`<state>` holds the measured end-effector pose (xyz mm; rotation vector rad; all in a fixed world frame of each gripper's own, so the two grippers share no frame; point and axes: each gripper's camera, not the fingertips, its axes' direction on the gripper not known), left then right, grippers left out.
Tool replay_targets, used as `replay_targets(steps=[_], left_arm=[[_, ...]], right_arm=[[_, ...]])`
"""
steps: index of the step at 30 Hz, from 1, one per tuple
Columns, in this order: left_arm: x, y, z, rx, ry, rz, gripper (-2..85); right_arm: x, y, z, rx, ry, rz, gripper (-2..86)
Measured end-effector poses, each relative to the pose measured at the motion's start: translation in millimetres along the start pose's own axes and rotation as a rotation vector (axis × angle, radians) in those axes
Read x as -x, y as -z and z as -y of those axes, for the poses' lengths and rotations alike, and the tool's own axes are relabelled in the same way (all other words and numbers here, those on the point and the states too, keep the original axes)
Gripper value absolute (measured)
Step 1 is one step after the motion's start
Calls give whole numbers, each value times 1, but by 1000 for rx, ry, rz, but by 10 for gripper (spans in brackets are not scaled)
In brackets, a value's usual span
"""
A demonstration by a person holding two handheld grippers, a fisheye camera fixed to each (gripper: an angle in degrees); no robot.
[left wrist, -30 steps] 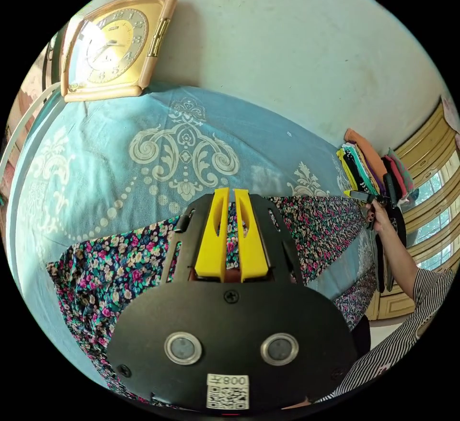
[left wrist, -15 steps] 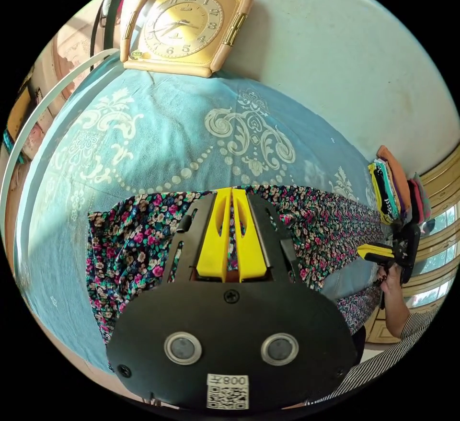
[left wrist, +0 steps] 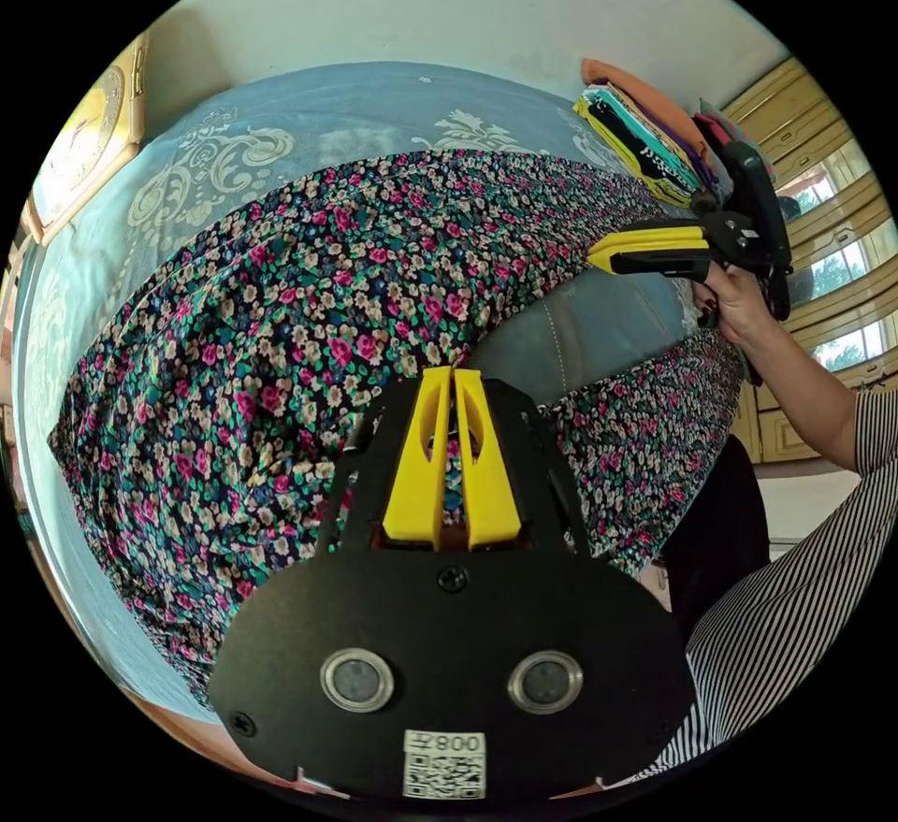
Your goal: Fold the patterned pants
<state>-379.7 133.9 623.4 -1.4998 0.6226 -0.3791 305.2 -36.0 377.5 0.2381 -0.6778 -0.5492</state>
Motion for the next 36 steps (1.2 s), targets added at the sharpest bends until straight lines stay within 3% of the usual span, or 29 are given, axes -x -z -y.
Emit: replay_targets(steps=[9,12,16,24,36], left_arm=[[-14,-22,-12,8,6,-23,17],[-19,-21,-14,-67,6,-45,39],[-47,-25,-8,-170,-82,-56,63],[-103,-85,39,-109,-240,-31,47],[-126,-123,44,-30,-234,-55,12]], right_arm=[[1,7,-35,-18,-3,81,12],[-8,21,-53,-83,-69,138,16],[-38,51,-99,-160,-214,12,36],[-107,77,-152,-122,-319,-142,59],[-121,88,-215,-90,-295,-16,7]])
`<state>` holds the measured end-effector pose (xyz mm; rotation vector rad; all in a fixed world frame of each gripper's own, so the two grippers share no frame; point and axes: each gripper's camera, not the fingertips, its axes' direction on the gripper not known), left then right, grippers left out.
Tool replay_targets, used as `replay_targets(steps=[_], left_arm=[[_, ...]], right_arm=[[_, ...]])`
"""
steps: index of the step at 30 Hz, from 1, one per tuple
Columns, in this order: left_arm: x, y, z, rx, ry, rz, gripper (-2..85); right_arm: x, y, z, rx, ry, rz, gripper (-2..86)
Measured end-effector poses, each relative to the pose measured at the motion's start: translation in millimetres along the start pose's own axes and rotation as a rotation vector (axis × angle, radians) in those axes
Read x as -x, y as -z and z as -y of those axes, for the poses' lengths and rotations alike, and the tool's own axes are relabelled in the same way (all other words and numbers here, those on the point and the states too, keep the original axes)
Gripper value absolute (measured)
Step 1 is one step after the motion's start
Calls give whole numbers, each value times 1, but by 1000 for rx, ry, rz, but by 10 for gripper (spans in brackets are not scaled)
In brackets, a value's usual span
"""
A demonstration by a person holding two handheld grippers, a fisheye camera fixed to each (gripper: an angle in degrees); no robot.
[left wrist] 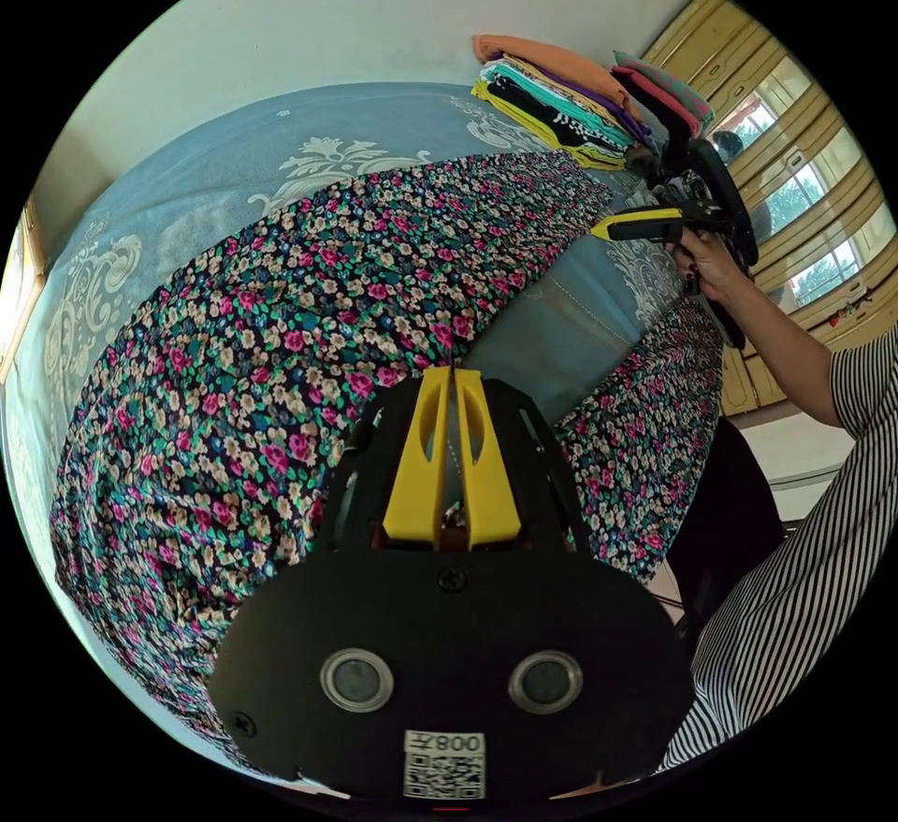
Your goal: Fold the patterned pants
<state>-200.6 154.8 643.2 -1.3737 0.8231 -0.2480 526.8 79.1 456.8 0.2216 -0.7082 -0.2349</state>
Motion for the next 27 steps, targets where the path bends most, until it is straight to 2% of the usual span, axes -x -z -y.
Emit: replay_targets(steps=[3,9,14,16,20,27], left_arm=[[-5,-3,5,-15,-4,4,17],[-26,-14,25,-76,-87,-52,49],[-42,-53,53,5,-140,-49,50],[-43,-58,55,-16,-131,-16,34],[-40,-61,55,-3,-110,-80,15],[-43,-72,55,26,-105,-79,23]], right_arm=[[-18,11,-16,-30,-61,71,11],[-77,49,-48,-115,-305,-74,71],[-134,65,-56,-135,-512,-103,79],[-144,62,-57,-103,-522,-78,61],[-148,70,-63,-32,-489,-115,25],[-169,75,-84,17,-526,-82,29]])
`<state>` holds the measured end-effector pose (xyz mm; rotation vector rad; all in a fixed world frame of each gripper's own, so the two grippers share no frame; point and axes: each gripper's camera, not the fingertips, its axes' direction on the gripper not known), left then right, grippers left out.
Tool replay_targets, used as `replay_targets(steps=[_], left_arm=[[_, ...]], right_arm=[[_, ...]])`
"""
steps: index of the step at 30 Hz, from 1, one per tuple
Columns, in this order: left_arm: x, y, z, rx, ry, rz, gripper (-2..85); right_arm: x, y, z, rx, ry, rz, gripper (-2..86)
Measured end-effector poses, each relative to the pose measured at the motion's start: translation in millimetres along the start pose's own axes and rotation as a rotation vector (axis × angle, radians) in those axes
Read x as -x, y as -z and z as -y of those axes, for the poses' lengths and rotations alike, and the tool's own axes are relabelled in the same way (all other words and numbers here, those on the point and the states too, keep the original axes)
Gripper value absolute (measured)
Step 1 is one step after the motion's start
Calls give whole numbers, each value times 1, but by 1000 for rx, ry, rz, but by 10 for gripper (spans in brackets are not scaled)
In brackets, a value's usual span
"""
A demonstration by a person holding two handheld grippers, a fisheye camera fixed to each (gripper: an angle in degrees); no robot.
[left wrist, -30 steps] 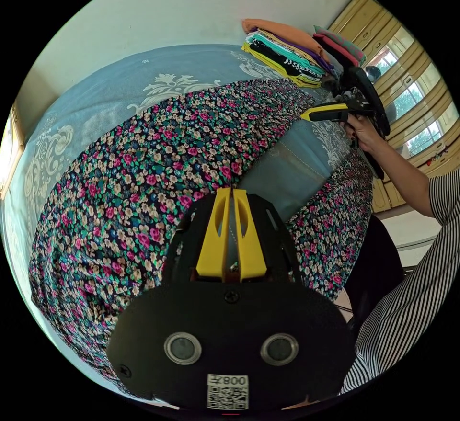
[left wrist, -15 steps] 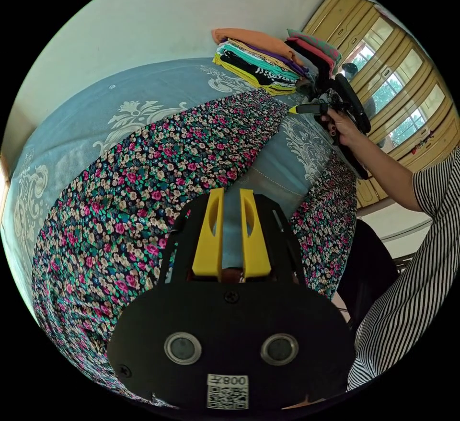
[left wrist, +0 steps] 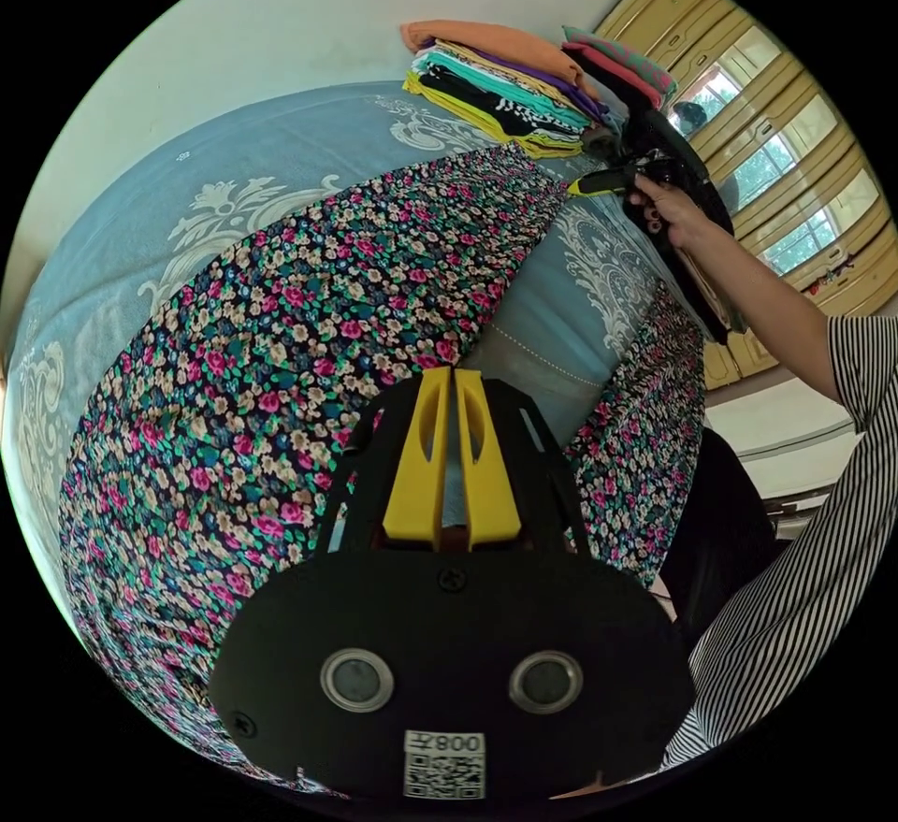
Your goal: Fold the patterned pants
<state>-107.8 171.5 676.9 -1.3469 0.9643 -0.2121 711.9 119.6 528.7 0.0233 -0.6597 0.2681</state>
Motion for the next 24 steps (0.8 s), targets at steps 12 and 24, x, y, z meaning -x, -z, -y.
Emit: replay_targets(steps=[12,24], left_arm=[[16,45,-89,-26,179,-52,65],[28,24,-139,147,339,95,38]], right_arm=[[-13,52,-111,13,82,-45,62],[-59,12,-180,148,-134,-33,29]])
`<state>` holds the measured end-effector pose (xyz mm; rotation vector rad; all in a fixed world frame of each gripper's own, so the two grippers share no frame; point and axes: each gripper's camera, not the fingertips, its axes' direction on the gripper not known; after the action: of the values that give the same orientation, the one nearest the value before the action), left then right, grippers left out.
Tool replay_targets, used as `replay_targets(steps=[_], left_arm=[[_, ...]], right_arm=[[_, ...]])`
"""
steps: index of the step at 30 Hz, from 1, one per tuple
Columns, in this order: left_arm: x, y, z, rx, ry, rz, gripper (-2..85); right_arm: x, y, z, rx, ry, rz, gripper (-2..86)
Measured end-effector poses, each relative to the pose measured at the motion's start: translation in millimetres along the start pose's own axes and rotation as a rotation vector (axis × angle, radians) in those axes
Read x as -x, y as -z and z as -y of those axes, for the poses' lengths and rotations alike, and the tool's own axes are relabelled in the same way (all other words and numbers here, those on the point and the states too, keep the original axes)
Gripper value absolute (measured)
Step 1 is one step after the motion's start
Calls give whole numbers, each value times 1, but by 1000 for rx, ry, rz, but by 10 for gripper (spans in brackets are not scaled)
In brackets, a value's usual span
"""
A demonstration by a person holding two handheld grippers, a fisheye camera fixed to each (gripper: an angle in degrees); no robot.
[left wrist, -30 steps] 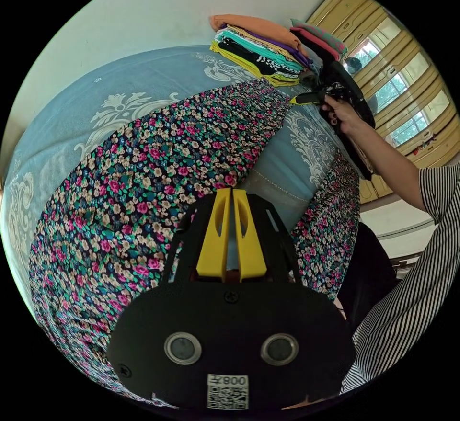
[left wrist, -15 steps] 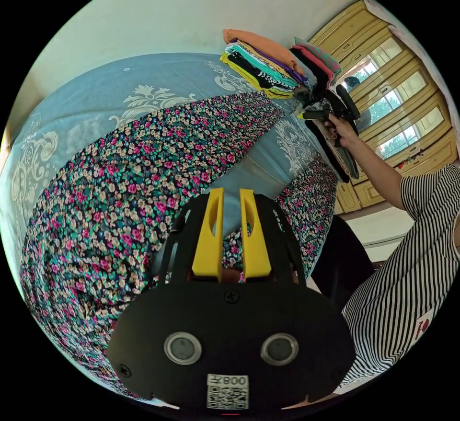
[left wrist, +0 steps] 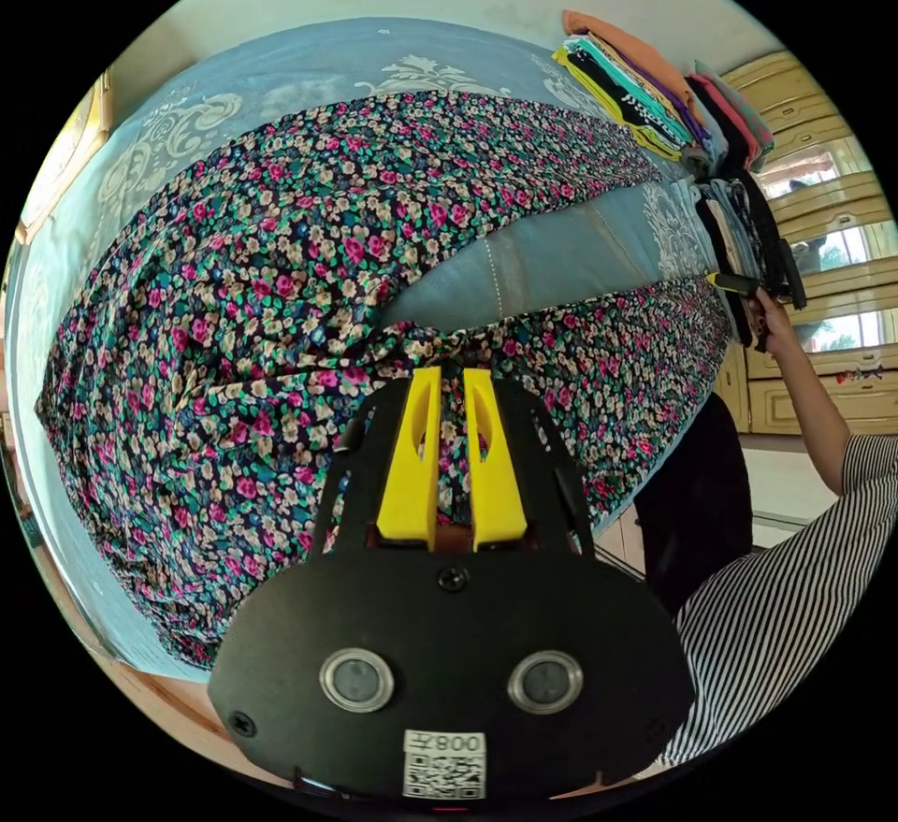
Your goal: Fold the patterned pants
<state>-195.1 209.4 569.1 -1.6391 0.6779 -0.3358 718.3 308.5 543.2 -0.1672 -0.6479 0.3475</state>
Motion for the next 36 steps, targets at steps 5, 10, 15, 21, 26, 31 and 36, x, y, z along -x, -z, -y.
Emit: replay_targets(steps=[5,10,15,21,26,31,36], left_arm=[[8,11,-8,-48,5,2,11],[22,2,-13,-29,34,-9,16],[30,8,-37,-89,45,-46,37],[16,7,-81,-100,-31,-144,56],[-3,-18,-137,33,-116,-178,59],[-2,-39,-172,104,-119,-124,42],[9,-38,-196,106,-122,-93,19]], right_arm=[[-8,3,-2,-28,-24,67,10],[-5,-13,8,20,-17,56,11],[-2,-29,2,23,-37,72,29],[12,-32,-34,-19,16,33,56],[25,-67,-80,17,47,-128,64],[24,-118,-90,87,-7,-113,37],[34,-146,-96,94,-12,-111,10]])
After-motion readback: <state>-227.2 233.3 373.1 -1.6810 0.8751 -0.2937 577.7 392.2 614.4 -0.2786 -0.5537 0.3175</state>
